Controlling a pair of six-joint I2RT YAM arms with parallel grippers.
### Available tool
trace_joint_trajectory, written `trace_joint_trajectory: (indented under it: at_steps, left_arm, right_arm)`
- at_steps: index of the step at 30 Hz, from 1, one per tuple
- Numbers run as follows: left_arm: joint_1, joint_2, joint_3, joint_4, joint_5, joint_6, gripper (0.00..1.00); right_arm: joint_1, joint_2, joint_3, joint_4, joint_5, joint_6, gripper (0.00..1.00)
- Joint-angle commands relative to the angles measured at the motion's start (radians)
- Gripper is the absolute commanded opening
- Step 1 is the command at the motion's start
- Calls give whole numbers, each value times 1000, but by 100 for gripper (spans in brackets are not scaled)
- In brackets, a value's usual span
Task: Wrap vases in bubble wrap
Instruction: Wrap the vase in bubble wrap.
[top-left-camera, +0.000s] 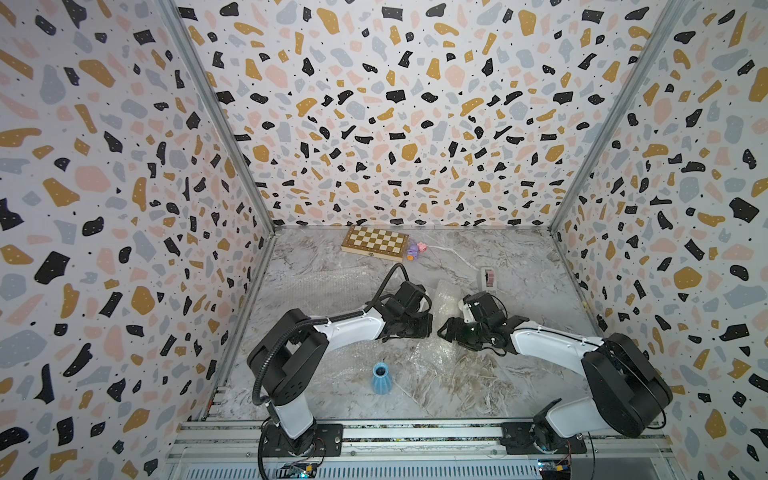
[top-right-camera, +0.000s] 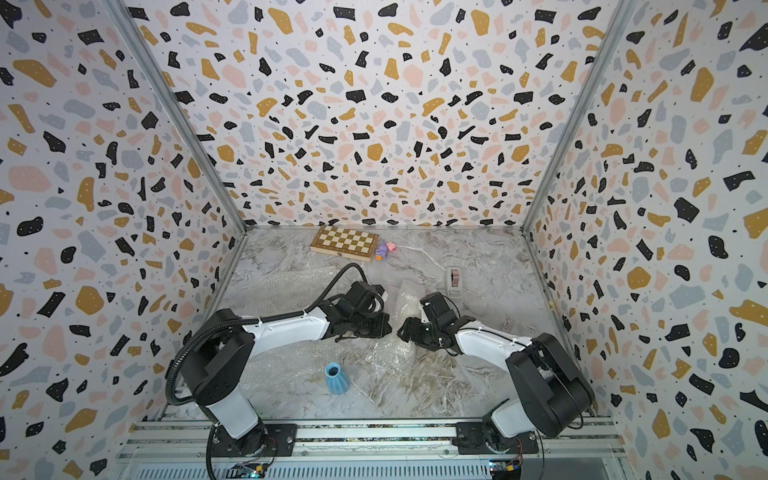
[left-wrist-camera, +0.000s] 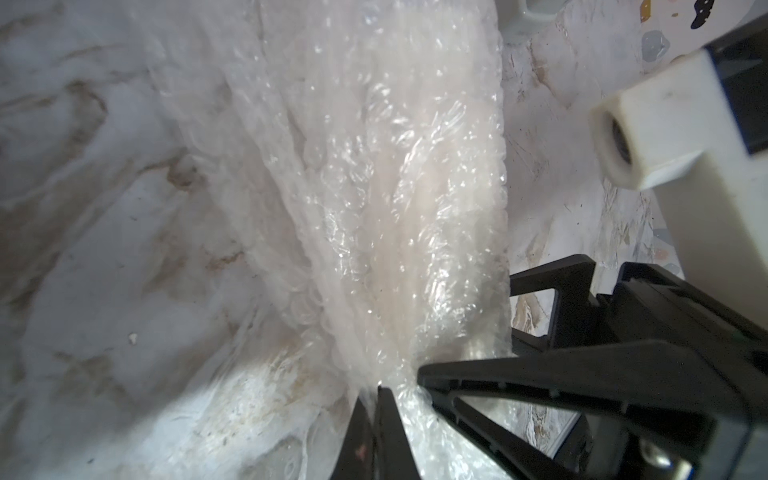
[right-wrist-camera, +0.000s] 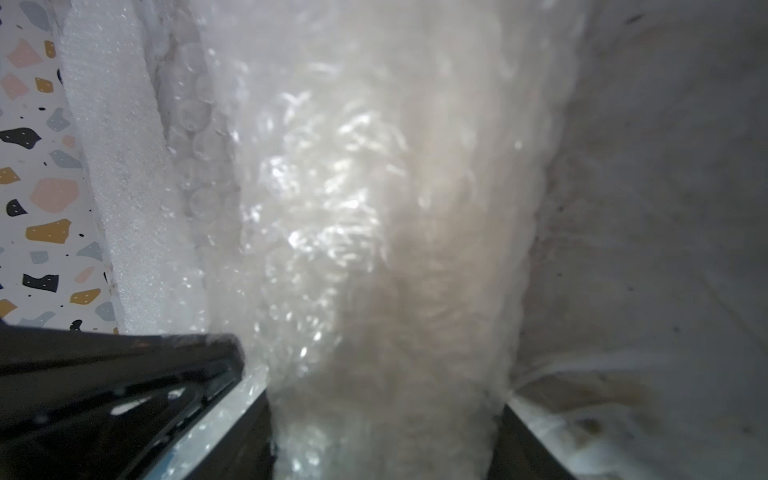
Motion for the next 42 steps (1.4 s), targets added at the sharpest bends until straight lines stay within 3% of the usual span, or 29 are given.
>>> trace_joint_trajectory:
  at_steps: [1,3,8,12,18,31,42]
  left_arm:
    - [-7,-55,38,13,23,85,0]
    - [-13,-53,52,-6,22,113,0]
    - [-19,-50,61,-9,21,137,0]
    - [-27,-44,63,8,39,142,0]
    - [-60,-30,90,-1,27,164,0]
    - [-128,32,182,-41,44,259,1]
    - [-149,107,180,16,58,260,4]
  right_arm:
    - [-23,-37,-6,-52,0,15,75]
    - [-42,-52,-1,-82,4,-3,82]
    - [-98,-120,2,-129,-1,-45,85]
    - [-150,-110,10,-123,-60,-80,79]
    - [-154,-80,13,-65,-110,-77,49]
    - [-155,-67,-41,24,-146,-45,50]
    - [-235,-114,-111,99,-248,-40,57]
